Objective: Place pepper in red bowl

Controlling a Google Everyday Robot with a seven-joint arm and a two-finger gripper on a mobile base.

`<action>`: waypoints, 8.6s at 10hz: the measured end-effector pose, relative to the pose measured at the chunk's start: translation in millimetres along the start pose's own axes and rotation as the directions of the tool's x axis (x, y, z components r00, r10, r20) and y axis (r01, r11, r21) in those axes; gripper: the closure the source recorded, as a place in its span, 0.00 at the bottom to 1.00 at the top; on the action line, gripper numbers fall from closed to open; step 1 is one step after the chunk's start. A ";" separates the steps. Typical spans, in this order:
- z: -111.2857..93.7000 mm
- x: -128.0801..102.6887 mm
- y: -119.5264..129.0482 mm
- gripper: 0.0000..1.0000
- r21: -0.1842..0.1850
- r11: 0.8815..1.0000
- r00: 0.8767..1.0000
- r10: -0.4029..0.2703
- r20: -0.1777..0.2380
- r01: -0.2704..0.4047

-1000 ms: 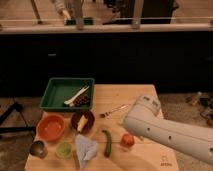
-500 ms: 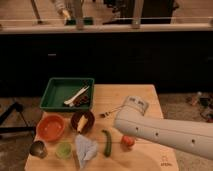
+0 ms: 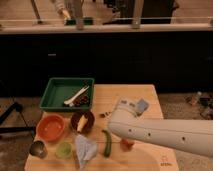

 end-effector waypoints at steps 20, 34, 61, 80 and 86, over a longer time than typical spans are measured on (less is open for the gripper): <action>86.0 -37.8 -36.5 0.20 -0.045 0.996 0.994 -0.074 0.086 0.078; 114.5 -39.5 -39.8 0.82 -0.080 0.995 0.990 -0.048 0.133 0.059; -107.2 -103.8 -213.4 0.63 0.226 0.958 0.952 -0.225 0.208 0.177; -49.2 -76.5 -342.9 0.62 0.268 0.948 0.939 -0.241 0.246 0.173; 2.7 -57.7 -350.9 0.57 0.263 0.954 0.943 -0.214 0.255 0.145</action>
